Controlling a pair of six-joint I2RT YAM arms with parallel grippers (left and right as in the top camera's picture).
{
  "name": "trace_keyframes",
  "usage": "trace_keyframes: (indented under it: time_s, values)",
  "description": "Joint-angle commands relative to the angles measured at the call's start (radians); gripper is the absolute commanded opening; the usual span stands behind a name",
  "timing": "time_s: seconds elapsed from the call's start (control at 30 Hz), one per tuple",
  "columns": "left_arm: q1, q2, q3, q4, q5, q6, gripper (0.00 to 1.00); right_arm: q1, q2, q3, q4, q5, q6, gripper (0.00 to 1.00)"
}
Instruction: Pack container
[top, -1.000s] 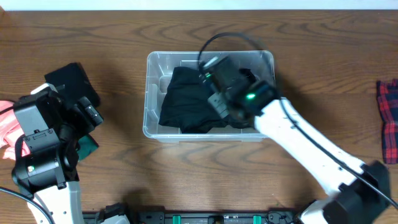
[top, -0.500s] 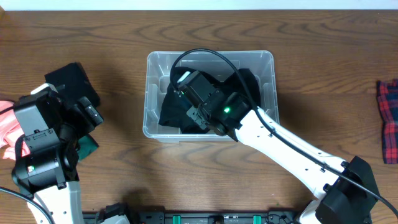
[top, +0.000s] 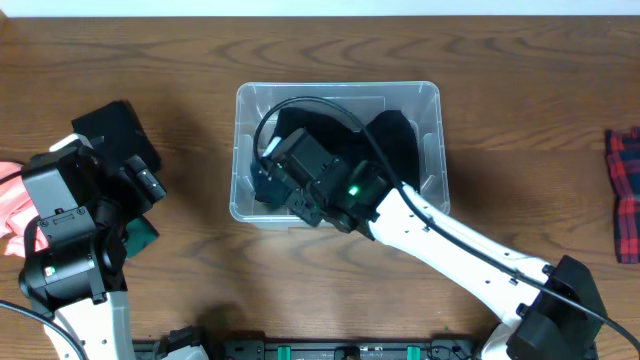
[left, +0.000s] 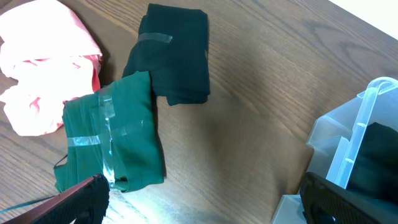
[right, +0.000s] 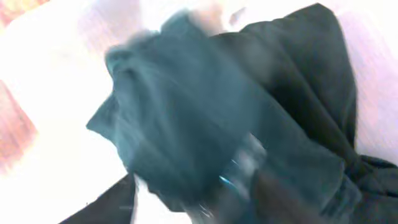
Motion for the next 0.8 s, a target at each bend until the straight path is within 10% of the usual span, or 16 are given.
trace_keyframes:
  time_s: [0.0,0.2,0.3,0.33,0.77]
  values:
    - [0.003,0.002,0.018,-0.003,-0.002,-0.002,0.98,0.006,-0.001,-0.007,0.0,-0.008,-0.019,0.78]
    - [0.003,0.002,0.018,-0.002,-0.002,-0.002,0.98,-0.005,-0.038,-0.005,0.059,0.113,-0.02,0.72]
    - [0.003,0.002,0.018,-0.002,-0.002,-0.002,0.98,-0.023,-0.045,-0.005,0.117,0.115,-0.021,0.06]
    - [0.003,0.002,0.018,-0.002,-0.002,-0.002,0.98,-0.033,-0.037,-0.005,0.125,0.113,-0.005,0.01]
    - [0.003,0.002,0.018,-0.003,-0.002,-0.002,0.98,-0.097,0.213,-0.006,-0.148,-0.107,0.237,0.01]
